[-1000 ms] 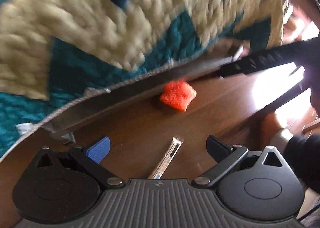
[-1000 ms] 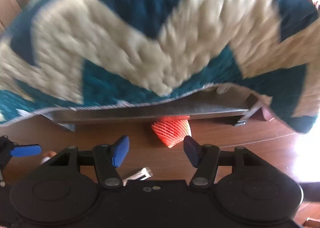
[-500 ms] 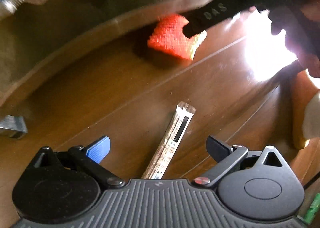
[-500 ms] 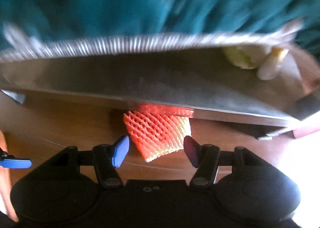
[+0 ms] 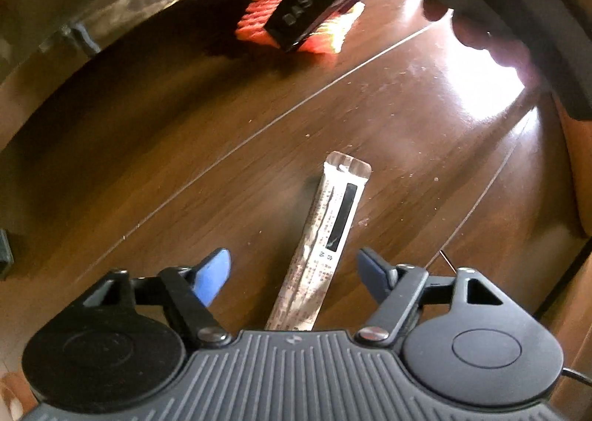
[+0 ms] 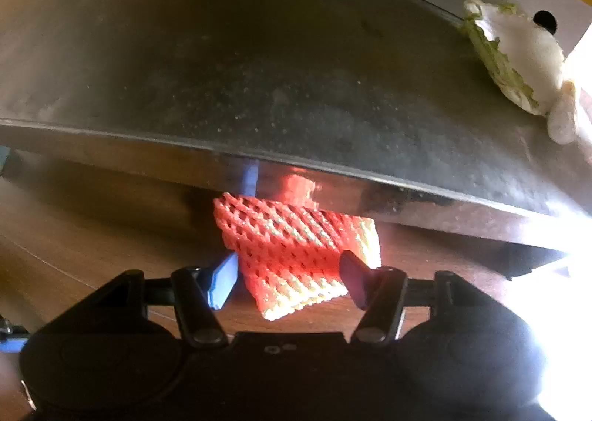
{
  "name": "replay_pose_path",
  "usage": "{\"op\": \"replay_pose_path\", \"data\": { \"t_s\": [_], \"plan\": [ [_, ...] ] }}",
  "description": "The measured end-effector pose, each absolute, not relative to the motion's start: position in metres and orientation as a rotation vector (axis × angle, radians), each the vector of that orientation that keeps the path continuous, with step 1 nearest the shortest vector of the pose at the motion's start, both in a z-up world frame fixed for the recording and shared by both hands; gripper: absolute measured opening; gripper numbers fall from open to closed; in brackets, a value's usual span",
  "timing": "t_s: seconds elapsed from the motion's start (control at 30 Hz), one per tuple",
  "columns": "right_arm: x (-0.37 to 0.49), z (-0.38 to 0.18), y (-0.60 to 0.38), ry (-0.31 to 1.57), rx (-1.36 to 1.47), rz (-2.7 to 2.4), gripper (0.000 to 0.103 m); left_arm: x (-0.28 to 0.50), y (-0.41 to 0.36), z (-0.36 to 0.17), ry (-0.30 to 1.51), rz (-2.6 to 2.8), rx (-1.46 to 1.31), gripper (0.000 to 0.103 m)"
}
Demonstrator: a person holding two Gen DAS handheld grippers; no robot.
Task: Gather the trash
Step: 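Grasp the brown snack stick with left gripper while right grasps orange foam net, then lift and carry the snack stick and foam net to the teal bin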
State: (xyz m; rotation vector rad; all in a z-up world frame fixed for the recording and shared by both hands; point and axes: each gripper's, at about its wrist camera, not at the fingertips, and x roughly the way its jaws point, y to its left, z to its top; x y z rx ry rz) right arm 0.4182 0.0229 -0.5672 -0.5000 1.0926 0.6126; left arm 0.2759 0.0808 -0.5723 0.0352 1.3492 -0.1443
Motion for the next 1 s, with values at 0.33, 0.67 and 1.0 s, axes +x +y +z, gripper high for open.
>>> {"op": "replay_pose_path", "data": {
  "t_s": [0.33, 0.67, 1.0],
  "plan": [
    [0.413, -0.553, 0.027, 1.176, -0.543, 0.533, 0.017, 0.288, 0.072, -0.562, 1.38, -0.143, 0.044, 0.021],
    [0.38, -0.472, -0.002, 1.295, -0.394, 0.425, 0.016, 0.298, 0.085, -0.505, 1.386, -0.07, -0.108, 0.02],
    [0.335, -0.311, -0.033, 1.164, -0.32, 0.434, 0.016, 0.283, 0.087, -0.368, 1.232, 0.004, -0.159, 0.02]
  ]
}}
